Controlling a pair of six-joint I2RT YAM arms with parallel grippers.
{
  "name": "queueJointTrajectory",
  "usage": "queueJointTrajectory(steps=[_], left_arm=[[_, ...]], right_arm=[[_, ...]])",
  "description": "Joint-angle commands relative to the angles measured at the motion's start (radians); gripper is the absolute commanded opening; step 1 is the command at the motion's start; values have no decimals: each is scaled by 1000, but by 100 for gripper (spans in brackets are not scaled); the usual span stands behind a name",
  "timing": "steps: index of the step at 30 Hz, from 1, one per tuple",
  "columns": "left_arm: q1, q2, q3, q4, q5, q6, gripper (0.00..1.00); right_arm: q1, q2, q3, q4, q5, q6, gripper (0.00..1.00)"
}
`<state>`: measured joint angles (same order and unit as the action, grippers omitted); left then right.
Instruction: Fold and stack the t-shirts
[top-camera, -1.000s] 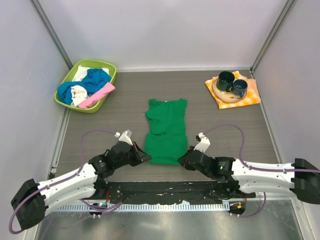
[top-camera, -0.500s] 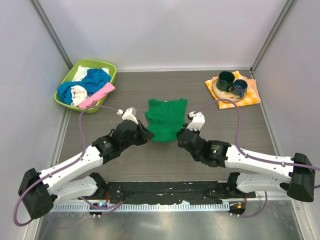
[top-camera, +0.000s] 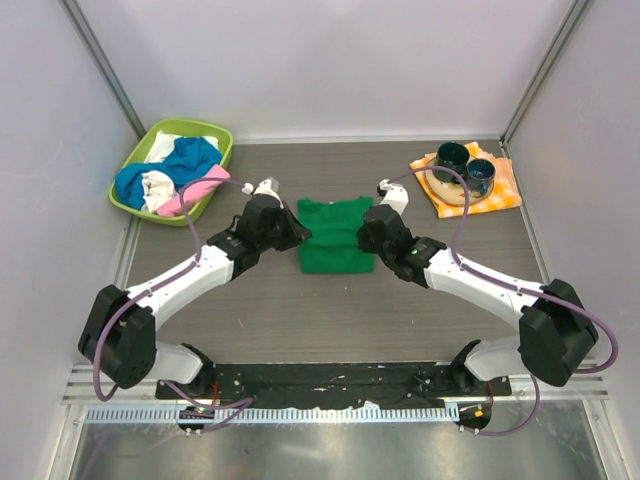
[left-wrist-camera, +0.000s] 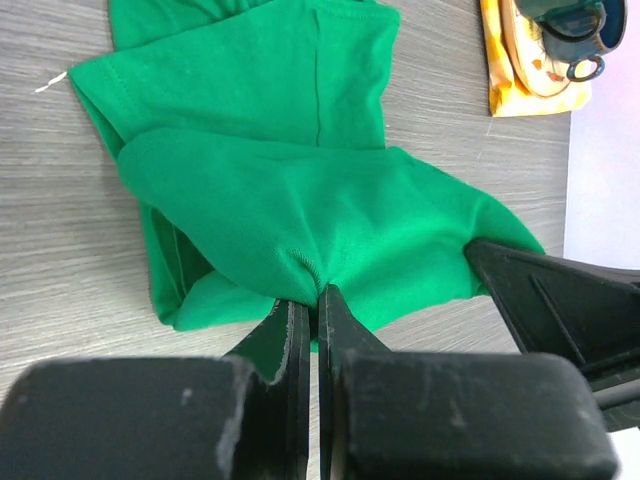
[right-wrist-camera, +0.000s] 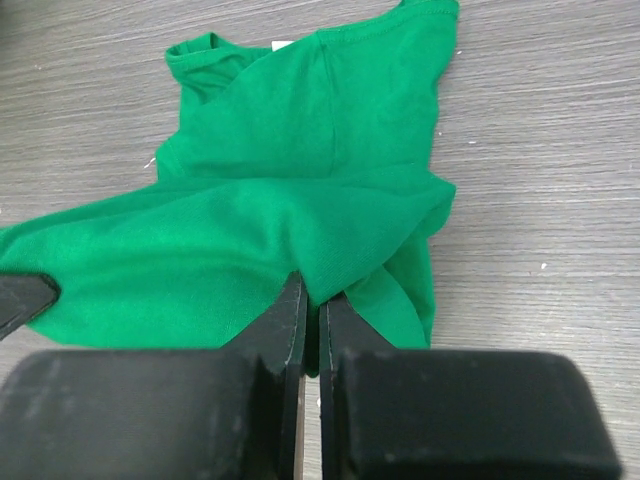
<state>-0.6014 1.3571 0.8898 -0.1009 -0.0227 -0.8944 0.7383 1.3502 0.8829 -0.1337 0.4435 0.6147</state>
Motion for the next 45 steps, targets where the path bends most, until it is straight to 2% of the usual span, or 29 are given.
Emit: queueJointTrajectory(steps=[1, 7, 13, 19, 24, 30, 37, 45], left_arm=[[11, -6, 80, 40, 53, 28, 0], [0, -149, 26, 3, 75, -3, 0], [-47, -289, -116, -7, 83, -50, 1], [-133, -326, -308, 82, 35, -115, 0], [-153, -285, -356, 144, 30, -138, 0], [-153, -213, -267, 107, -13, -103, 0], [-118, -37, -65, 102, 20, -48, 0], [-52, 128, 63, 116, 84, -32, 0]], right_arm=[[-7, -19, 62, 51, -66, -20, 1], [10, -129, 24, -18, -75, -4, 1], [108, -230, -45, -101, -28, 40, 1], [207, -289, -122, -147, 27, 102, 1], [243, -290, -160, -150, 43, 141, 1], [234, -229, -104, -149, 109, 103, 1], [93, -96, -42, -46, 6, 45, 1], [-85, 101, 89, 52, -149, -3, 1]])
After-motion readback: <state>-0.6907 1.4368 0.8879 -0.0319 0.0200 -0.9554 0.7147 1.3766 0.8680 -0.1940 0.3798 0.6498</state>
